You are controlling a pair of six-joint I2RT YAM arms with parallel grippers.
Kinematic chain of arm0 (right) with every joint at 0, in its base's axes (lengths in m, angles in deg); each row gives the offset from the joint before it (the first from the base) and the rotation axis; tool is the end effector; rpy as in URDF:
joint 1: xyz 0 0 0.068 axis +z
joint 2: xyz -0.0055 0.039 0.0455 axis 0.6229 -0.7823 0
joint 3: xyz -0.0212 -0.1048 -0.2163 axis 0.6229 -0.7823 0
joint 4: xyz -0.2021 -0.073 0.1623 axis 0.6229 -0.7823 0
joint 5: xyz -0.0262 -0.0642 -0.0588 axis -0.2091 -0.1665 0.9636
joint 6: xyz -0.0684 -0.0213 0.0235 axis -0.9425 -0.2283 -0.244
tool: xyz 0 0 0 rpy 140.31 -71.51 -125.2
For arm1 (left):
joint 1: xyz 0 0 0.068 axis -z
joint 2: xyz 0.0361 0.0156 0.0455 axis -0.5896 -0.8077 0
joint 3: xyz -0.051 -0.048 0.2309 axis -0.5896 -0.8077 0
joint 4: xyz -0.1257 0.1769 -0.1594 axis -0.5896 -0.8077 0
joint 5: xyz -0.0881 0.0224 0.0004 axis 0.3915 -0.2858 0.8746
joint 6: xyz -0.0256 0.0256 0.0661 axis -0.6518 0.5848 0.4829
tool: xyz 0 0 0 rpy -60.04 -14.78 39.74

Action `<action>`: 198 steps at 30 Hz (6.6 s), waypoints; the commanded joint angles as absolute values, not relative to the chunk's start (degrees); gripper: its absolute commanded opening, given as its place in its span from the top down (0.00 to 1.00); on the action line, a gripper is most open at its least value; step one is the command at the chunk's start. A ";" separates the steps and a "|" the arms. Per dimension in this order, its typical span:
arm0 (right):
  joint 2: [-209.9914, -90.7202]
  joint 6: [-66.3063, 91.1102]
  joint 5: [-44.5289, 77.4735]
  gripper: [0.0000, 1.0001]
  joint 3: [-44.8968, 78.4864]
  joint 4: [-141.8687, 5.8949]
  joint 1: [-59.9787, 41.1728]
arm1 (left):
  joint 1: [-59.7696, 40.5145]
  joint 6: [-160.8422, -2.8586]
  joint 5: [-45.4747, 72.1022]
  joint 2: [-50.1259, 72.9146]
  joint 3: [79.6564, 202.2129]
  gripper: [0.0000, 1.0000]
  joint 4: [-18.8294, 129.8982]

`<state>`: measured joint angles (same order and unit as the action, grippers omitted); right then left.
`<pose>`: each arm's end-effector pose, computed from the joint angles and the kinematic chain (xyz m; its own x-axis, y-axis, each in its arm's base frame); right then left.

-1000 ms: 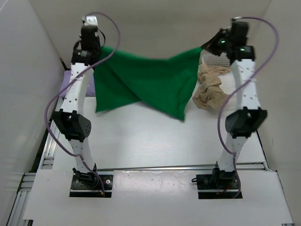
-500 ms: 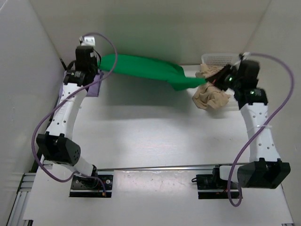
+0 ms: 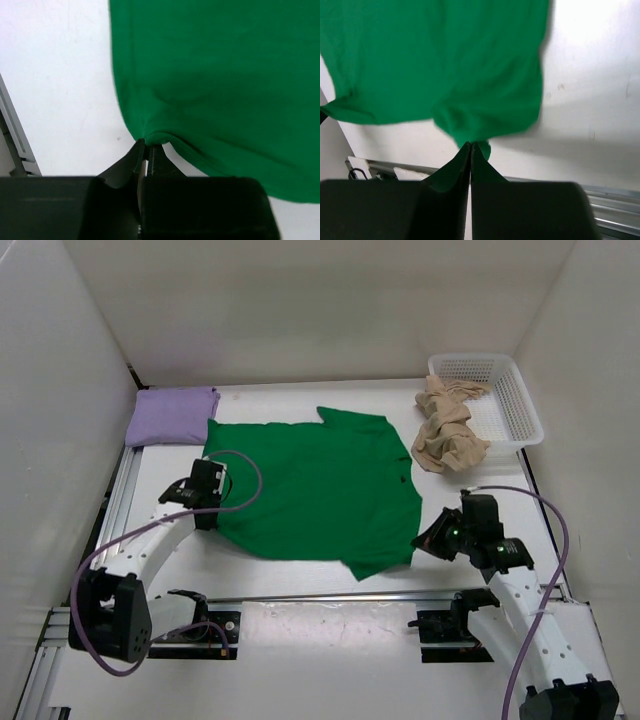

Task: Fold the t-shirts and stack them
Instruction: Fold the flattened tshirt in 1/3 of the way

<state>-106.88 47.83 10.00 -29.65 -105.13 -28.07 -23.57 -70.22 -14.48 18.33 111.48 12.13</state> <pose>0.1842 0.0498 0.1790 -0.7550 0.5236 -0.3947 0.2235 0.7713 0.5959 0.2404 -0.0318 0.1493 -0.8988 0.2011 -0.3896 0.0785 0.9481 0.3082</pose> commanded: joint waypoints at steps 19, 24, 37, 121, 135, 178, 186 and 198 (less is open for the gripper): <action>-140.80 36.36 18.92 1.00 -5.15 -99.65 -28.33 | -27.43 -70.27 -12.09 12.20 121.93 0.86 11.86; -150.47 34.06 18.93 1.00 1.17 -99.12 -28.95 | -29.18 -70.27 -12.09 3.85 126.42 0.86 12.47; -161.03 31.25 19.54 1.00 9.97 -99.82 -30.00 | -30.33 -70.27 -13.32 -1.27 125.73 0.87 13.00; -144.69 34.15 3.46 0.92 -28.16 -109.14 -32.55 | -47.29 -70.27 -16.47 7.27 109.02 0.41 1.49; -147.67 33.62 3.99 0.90 -26.94 -108.00 -32.03 | 10.50 -70.27 -16.05 11.67 138.11 0.34 0.96; -147.23 33.01 6.89 0.90 -27.55 -106.85 -32.03 | 29.71 -70.27 0.48 -30.53 158.41 0.58 8.52; -147.23 33.01 6.89 0.90 -27.55 -106.85 -32.03 | 27.86 -70.27 -0.05 -30.63 160.08 0.90 7.99; -147.23 33.01 7.41 0.90 -27.55 -106.85 -32.03 | 19.68 -70.27 1.89 -28.34 160.08 0.87 6.94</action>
<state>-147.27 33.71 2.73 -27.59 -108.23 -32.40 20.89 -70.26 0.60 -31.78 158.83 7.32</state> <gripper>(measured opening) 0.099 0.129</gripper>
